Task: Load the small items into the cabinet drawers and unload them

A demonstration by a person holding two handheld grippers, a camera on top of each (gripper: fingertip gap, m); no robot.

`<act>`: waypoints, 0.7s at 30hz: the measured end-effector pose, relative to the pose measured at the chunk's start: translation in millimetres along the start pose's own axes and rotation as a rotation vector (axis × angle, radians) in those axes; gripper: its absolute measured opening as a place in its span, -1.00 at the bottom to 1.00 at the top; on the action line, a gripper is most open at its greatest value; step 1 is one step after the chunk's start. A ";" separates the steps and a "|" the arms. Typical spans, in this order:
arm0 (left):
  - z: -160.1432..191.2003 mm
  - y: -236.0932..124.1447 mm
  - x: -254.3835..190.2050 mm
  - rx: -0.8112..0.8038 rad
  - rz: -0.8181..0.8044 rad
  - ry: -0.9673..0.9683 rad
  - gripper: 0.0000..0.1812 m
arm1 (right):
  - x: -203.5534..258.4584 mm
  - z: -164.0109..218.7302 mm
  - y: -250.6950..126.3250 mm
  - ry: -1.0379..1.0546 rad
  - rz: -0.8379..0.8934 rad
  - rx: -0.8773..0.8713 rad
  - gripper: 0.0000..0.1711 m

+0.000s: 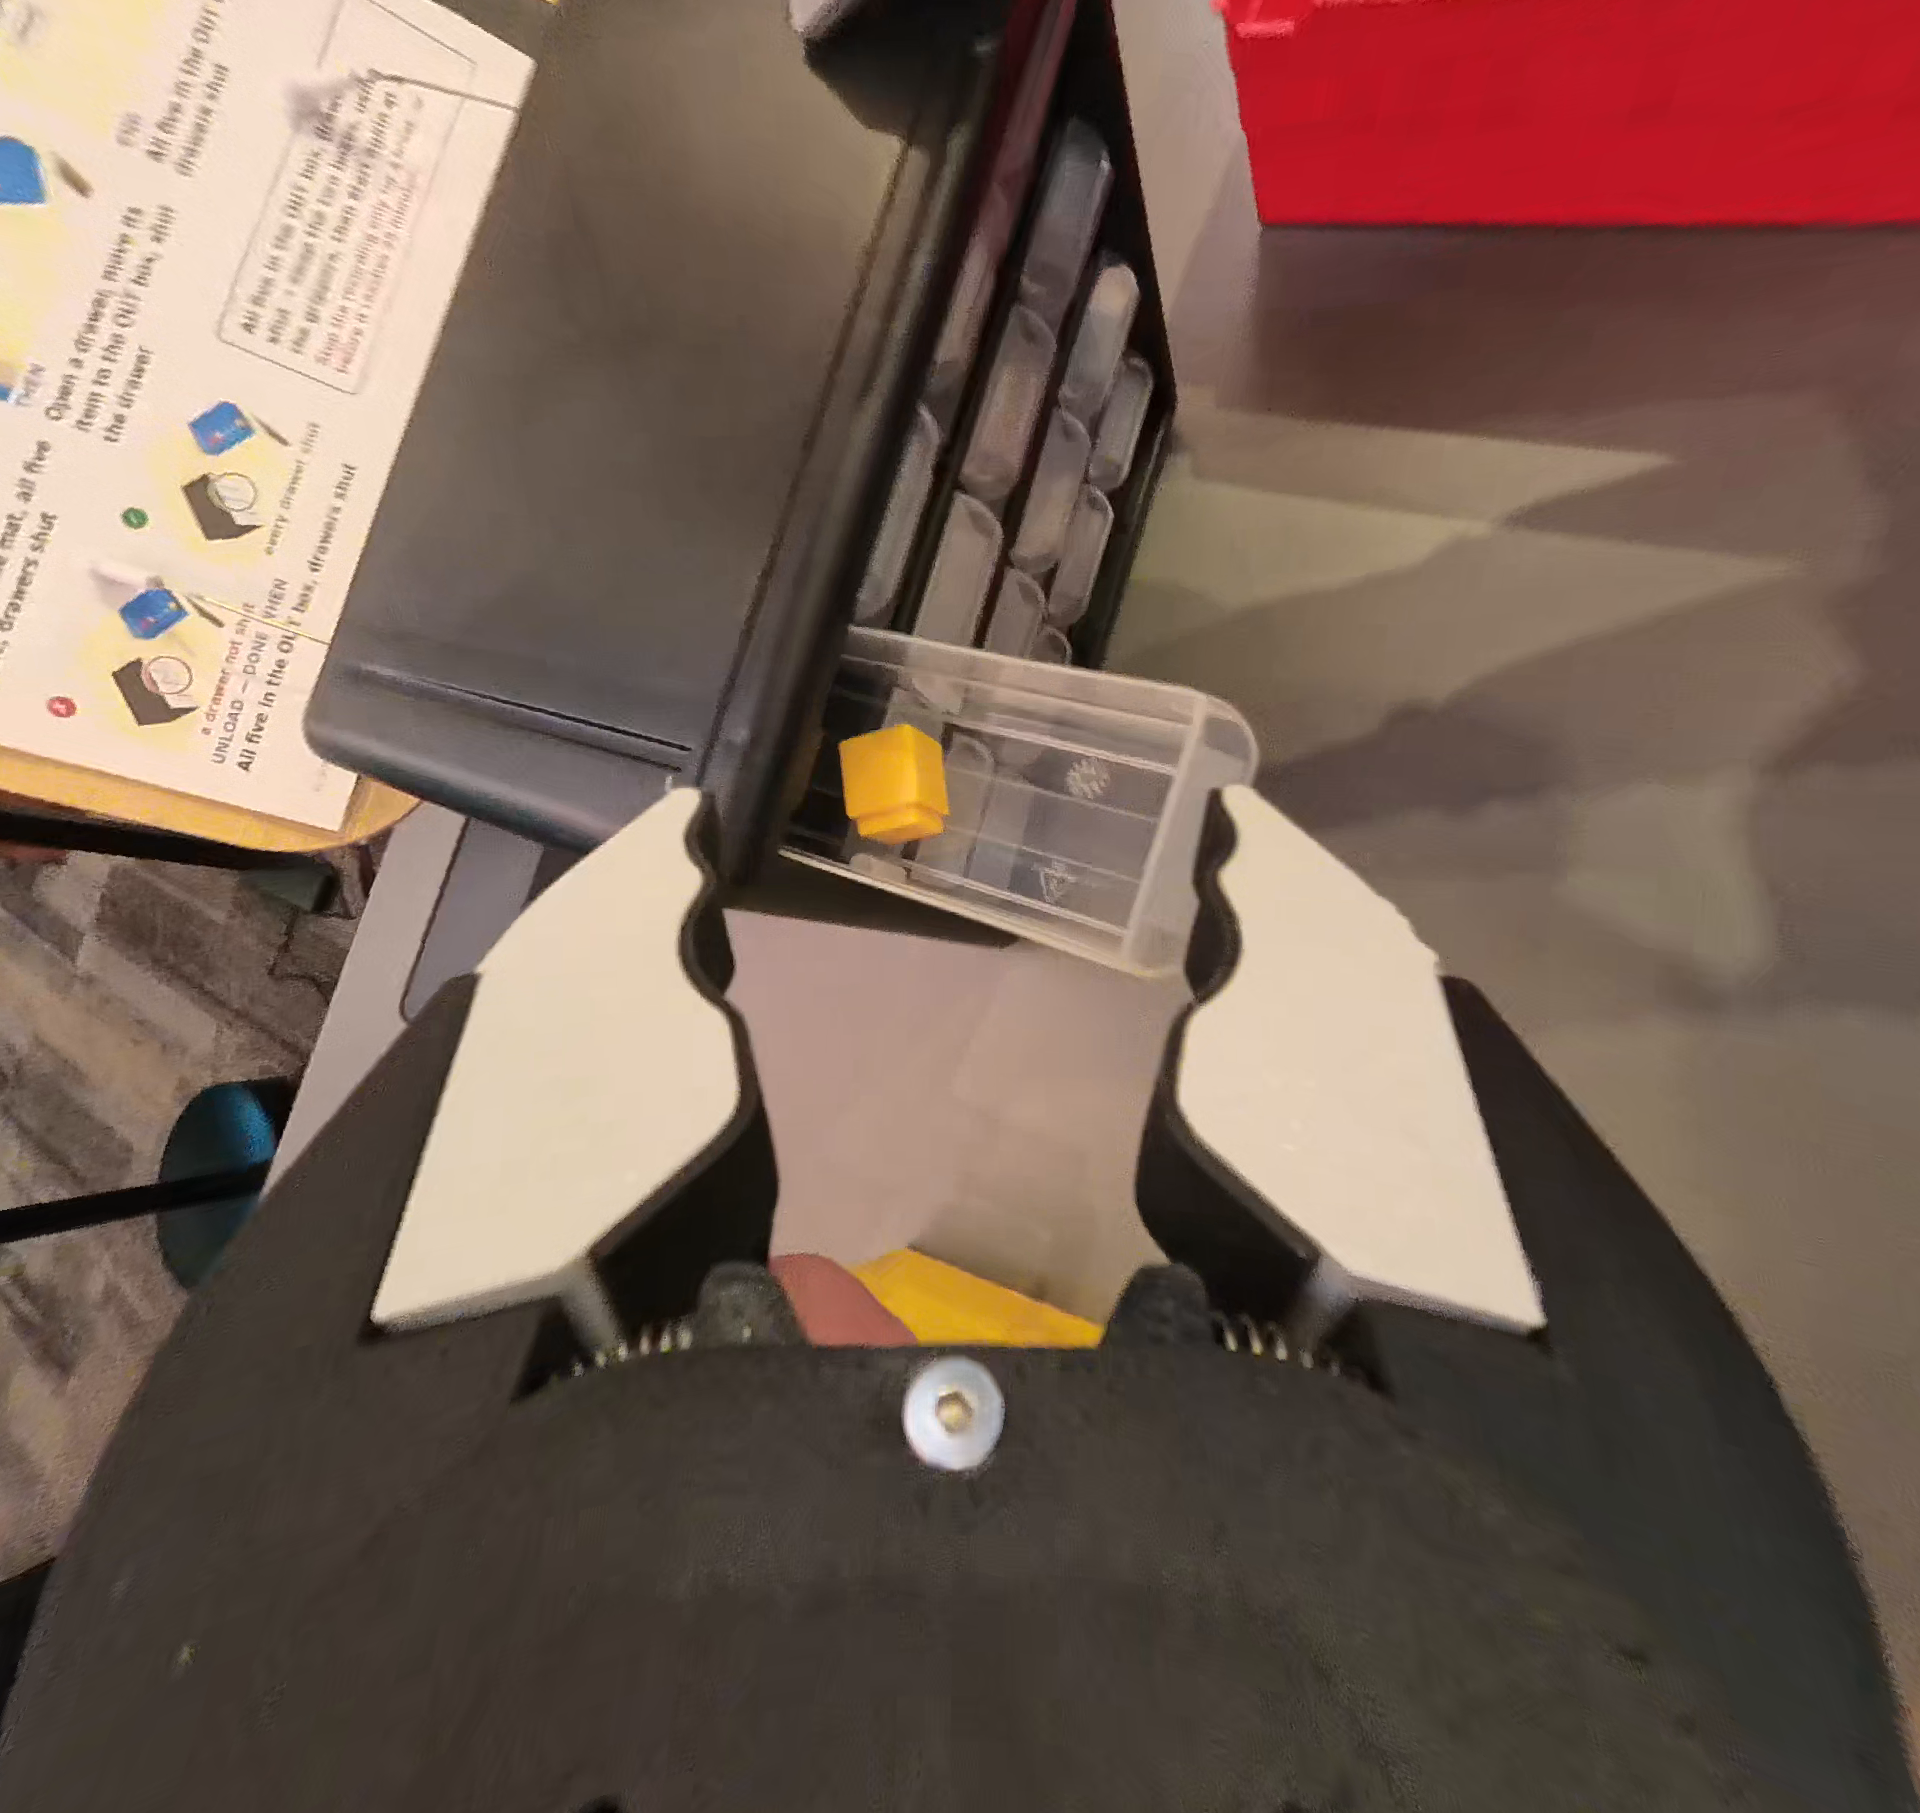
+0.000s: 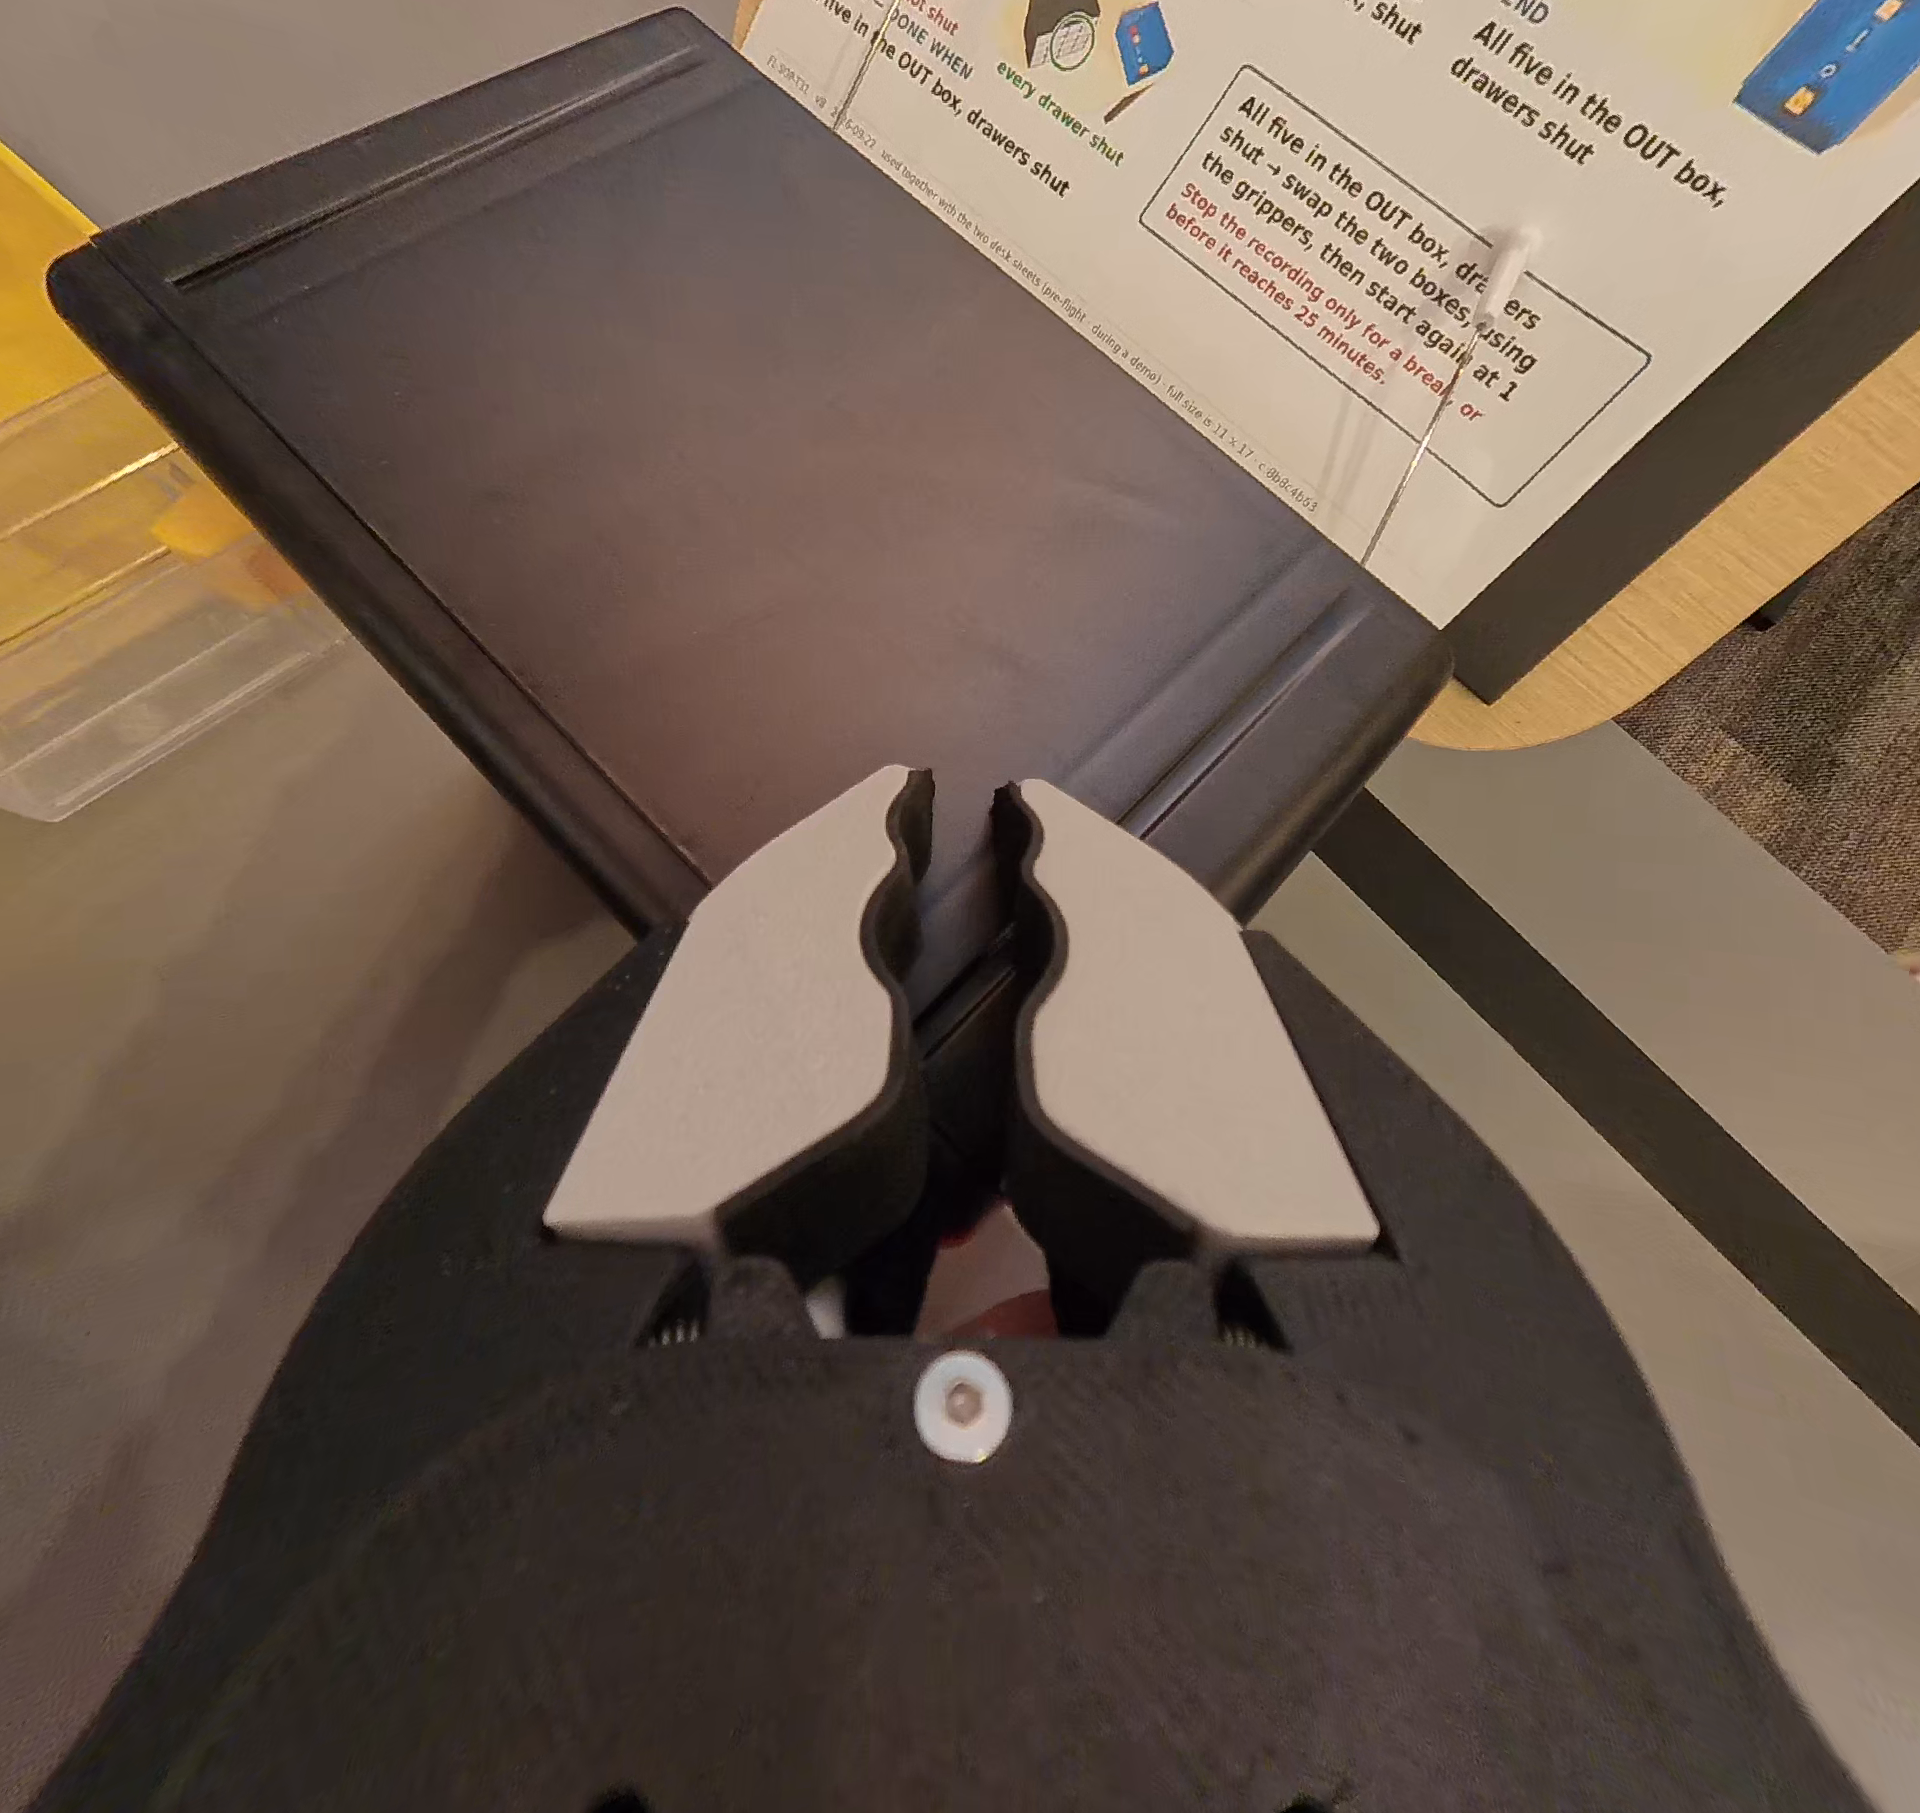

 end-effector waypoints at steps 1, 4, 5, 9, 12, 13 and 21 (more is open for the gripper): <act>4.2 3.2 -2.4 0.031 -0.005 0.032 -0.01 | -0.1 0.0 0.1 0.001 -0.001 0.000 -0.86; 3.7 11.8 -2.1 0.032 -0.026 0.055 0.02 | -0.1 0.1 -0.1 0.001 0.000 -0.001 -0.86; 3.5 13.2 -0.3 0.037 -0.035 0.055 0.06 | -0.1 0.1 -0.1 0.002 0.001 -0.001 -0.86; 2.0 14.1 11.1 0.045 -0.130 0.084 -0.16 | -0.1 0.1 -0.1 0.003 0.003 0.000 -0.86; 5.6 16.6 30.3 0.080 -0.275 0.106 -0.27 | 0.0 0.0 -0.2 0.003 0.003 0.000 -0.86; 8.7 21.1 31.9 0.096 -0.273 0.113 -0.27 | -0.1 0.0 -0.2 0.003 0.003 0.000 -0.86; 16.4 50.3 54.8 0.126 -0.458 0.150 -0.31 | 0.0 0.7 -1.0 0.013 0.004 -0.007 -0.85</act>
Point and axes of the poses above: each gripper's, where its closed fingertips meet, y out along the fingers, z out of its underside, x = y × z across the jaws, the point moved 3 cm from there along -y, back along the fingers, and after that the axes turned 3 degrees about z, right-handed, at the moved point
